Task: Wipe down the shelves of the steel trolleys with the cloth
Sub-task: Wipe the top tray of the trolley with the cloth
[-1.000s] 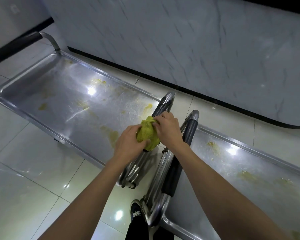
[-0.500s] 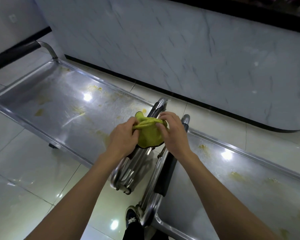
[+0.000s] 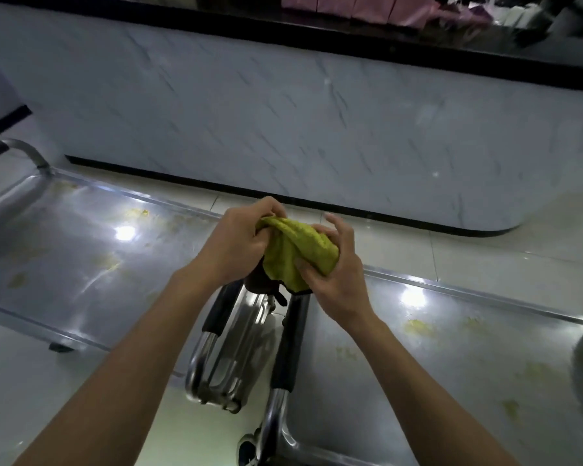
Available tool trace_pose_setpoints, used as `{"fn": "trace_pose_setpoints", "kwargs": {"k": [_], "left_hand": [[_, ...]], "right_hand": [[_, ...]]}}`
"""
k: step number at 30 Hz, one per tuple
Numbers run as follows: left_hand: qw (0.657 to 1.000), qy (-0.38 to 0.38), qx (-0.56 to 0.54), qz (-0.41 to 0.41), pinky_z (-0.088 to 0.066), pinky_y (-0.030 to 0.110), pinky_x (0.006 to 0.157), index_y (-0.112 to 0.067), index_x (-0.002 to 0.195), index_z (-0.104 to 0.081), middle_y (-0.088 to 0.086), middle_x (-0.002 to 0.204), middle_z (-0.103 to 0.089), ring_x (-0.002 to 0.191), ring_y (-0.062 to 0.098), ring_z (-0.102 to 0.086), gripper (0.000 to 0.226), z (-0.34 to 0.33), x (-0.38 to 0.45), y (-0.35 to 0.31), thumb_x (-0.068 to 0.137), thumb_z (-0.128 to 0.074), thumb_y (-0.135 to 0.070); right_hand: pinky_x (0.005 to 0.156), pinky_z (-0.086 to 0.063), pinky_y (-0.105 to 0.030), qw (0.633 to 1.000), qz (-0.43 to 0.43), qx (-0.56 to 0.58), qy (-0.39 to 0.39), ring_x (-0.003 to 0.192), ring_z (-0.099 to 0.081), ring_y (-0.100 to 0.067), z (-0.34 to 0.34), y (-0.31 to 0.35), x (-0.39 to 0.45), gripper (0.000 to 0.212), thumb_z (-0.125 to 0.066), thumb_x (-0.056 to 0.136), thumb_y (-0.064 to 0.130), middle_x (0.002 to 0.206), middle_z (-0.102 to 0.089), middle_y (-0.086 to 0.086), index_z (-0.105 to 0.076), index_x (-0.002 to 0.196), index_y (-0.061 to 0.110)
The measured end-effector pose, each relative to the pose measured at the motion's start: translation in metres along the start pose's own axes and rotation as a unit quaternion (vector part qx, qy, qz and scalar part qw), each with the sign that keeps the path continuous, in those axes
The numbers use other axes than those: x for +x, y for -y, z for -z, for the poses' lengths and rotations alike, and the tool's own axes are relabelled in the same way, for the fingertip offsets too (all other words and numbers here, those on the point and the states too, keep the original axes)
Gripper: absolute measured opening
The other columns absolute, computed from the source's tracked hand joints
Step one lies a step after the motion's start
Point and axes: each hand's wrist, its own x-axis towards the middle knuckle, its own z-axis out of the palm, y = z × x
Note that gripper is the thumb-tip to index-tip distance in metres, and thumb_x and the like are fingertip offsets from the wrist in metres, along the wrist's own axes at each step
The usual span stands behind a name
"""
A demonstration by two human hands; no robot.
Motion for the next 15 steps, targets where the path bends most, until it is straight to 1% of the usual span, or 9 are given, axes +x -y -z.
{"fn": "trace_pose_setpoints", "kwargs": {"k": [1,2,4,6,7,9,10,12,15], "left_hand": [[1.0,0.011,-0.01,-0.007,-0.053,0.043,0.061,-0.032,0.099,-0.059,-0.006,0.078,-0.063,0.069,0.012,-0.059,0.033,-0.004,0.004,-0.004,0.09,-0.053,0.0],[0.999,0.022,-0.02,-0.013,-0.053,0.043,0.062,-0.031,0.099,-0.06,-0.005,0.079,-0.063,0.071,0.014,-0.059,0.034,-0.008,0.007,-0.008,0.09,-0.052,0.001],[0.998,0.04,-0.044,-0.026,-0.052,0.037,0.06,-0.027,0.098,-0.062,-0.008,0.078,-0.063,0.069,0.012,-0.058,0.033,-0.02,0.011,-0.015,0.09,-0.053,0.003],[0.996,0.051,-0.067,-0.038,-0.05,0.028,0.058,-0.027,0.098,-0.063,-0.01,0.079,-0.062,0.069,0.01,-0.058,0.032,-0.034,0.014,-0.021,0.09,-0.054,0.003],[0.995,0.054,-0.077,-0.041,-0.05,0.026,0.058,-0.027,0.098,-0.063,-0.01,0.08,-0.062,0.07,0.009,-0.058,0.032,-0.041,0.015,-0.023,0.09,-0.054,0.003],[0.993,0.061,-0.091,-0.045,-0.052,0.03,0.061,-0.027,0.1,-0.064,-0.009,0.08,-0.063,0.071,0.01,-0.058,0.034,-0.055,0.018,-0.025,0.089,-0.054,0.003],[0.992,0.066,-0.098,-0.047,-0.053,0.032,0.063,-0.027,0.101,-0.064,-0.01,0.082,-0.065,0.072,0.009,-0.059,0.034,-0.062,0.019,-0.026,0.088,-0.054,0.003],[0.99,0.083,-0.105,-0.054,-0.055,0.034,0.069,-0.028,0.102,-0.065,-0.011,0.086,-0.066,0.078,0.007,-0.062,0.036,-0.075,0.021,-0.026,0.088,-0.055,0.003],[0.988,0.083,-0.113,-0.068,-0.055,0.035,0.066,-0.031,0.099,-0.064,-0.013,0.083,-0.065,0.076,0.007,-0.062,0.035,-0.092,0.024,-0.029,0.089,-0.057,0.001]], "right_hand": [[0.078,-0.052,-0.016,1.0,-0.004,0.005,-0.008,0.105,-0.06,-0.01,0.007,-0.001,0.0,0.067,-0.074,0.082,0.036,0.118,-0.056,0.011,-0.037,0.137,0.041],[0.08,-0.051,-0.02,1.0,-0.004,0.003,-0.017,0.105,-0.059,-0.012,0.014,-0.004,-0.001,0.059,-0.075,0.082,0.033,0.115,-0.056,0.01,-0.046,0.133,0.038],[0.084,-0.048,-0.023,0.999,0.009,-0.022,-0.039,0.108,-0.057,-0.013,0.025,-0.01,-0.005,0.037,-0.075,0.081,0.029,0.115,-0.055,0.009,-0.059,0.114,0.031],[0.084,-0.052,-0.025,0.998,-0.008,-0.032,-0.045,0.11,-0.058,-0.012,0.034,-0.015,-0.013,0.032,-0.074,0.084,0.027,0.121,-0.057,0.008,-0.059,0.112,0.023],[0.078,-0.055,-0.025,0.998,-0.03,-0.027,-0.045,0.104,-0.061,-0.009,0.038,-0.015,-0.017,0.032,-0.072,0.085,0.027,0.116,-0.06,0.01,-0.058,0.114,0.023],[0.06,-0.052,-0.018,0.996,-0.056,-0.046,-0.059,0.081,-0.063,-0.004,0.047,-0.017,-0.025,0.029,-0.07,0.087,0.026,0.092,-0.064,0.015,-0.052,0.109,0.032],[0.056,-0.048,-0.014,0.993,-0.061,-0.069,-0.074,0.074,-0.062,-0.003,0.053,-0.018,-0.029,0.029,-0.069,0.088,0.023,0.084,-0.063,0.014,-0.051,0.107,0.035],[0.055,-0.044,-0.01,0.988,-0.062,-0.107,-0.093,0.074,-0.06,0.0,0.066,-0.02,-0.036,0.028,-0.066,0.088,0.021,0.081,-0.061,0.014,-0.053,0.109,0.032],[0.064,-0.045,-0.007,0.984,-0.071,-0.136,-0.085,0.085,-0.06,0.003,0.086,-0.02,-0.048,0.028,-0.064,0.092,0.025,0.092,-0.063,0.012,-0.056,0.118,0.032]]}}
